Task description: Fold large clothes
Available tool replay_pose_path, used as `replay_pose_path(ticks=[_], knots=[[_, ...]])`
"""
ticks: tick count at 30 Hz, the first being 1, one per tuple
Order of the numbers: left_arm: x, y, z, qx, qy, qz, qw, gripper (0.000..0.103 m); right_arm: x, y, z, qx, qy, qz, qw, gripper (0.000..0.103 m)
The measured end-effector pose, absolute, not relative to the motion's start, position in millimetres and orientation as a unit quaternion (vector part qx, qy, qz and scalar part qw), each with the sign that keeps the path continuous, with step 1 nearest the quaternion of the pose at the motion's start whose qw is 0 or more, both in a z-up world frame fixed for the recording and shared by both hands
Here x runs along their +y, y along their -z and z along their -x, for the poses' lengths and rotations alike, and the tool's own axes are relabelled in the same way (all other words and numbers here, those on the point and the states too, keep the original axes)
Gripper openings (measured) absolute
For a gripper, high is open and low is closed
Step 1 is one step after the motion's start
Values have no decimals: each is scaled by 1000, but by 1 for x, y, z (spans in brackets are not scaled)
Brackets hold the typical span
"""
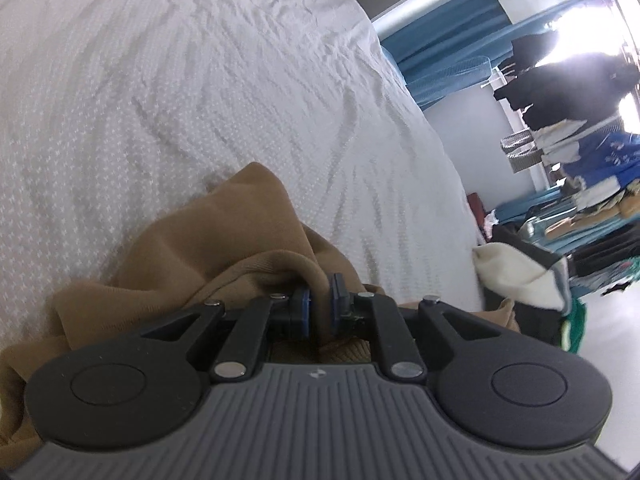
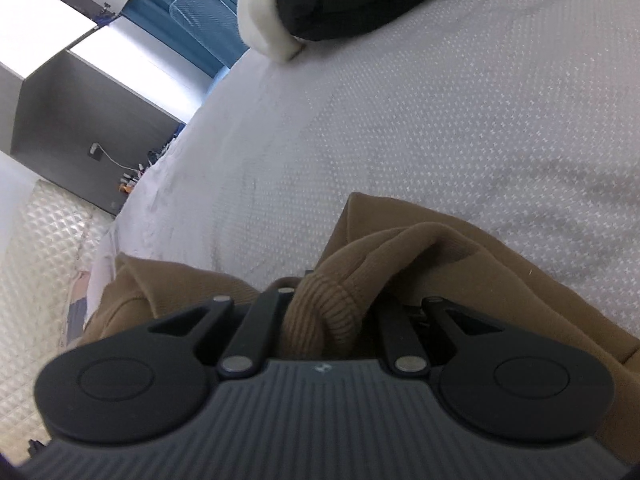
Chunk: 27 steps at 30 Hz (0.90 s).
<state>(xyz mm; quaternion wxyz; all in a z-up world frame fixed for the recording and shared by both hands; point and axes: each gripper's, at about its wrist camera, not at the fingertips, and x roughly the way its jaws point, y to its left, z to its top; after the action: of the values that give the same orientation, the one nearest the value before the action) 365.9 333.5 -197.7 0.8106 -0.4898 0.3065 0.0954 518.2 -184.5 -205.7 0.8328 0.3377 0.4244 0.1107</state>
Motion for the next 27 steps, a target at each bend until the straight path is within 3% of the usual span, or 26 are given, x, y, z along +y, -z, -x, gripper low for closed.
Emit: replay_pose_path(ticks=[3,6,8,9,18,27], knots=[[340,194,-363,306,-67,505,804,22,-185,204,-513,420,-113,-336,835,12],[352,189,-353,298,-43,536,788,37,-186,204,-511,416,-115,-338,836,12],[360,183,-341,284,-37,556,780,59,-186,204,-510,414,-115,-337,837,12],[365,180,-334,277,-43,559,781,64,-187,204,-509,414,-116,-337,838,12],[356,150,-313,236,-9,530,814,64,-189,203,-512,414,-110,-345,835,12],[236,108,-327,264,82,334,901,62,-187,203,-511,413,-112,-343,836,12]])
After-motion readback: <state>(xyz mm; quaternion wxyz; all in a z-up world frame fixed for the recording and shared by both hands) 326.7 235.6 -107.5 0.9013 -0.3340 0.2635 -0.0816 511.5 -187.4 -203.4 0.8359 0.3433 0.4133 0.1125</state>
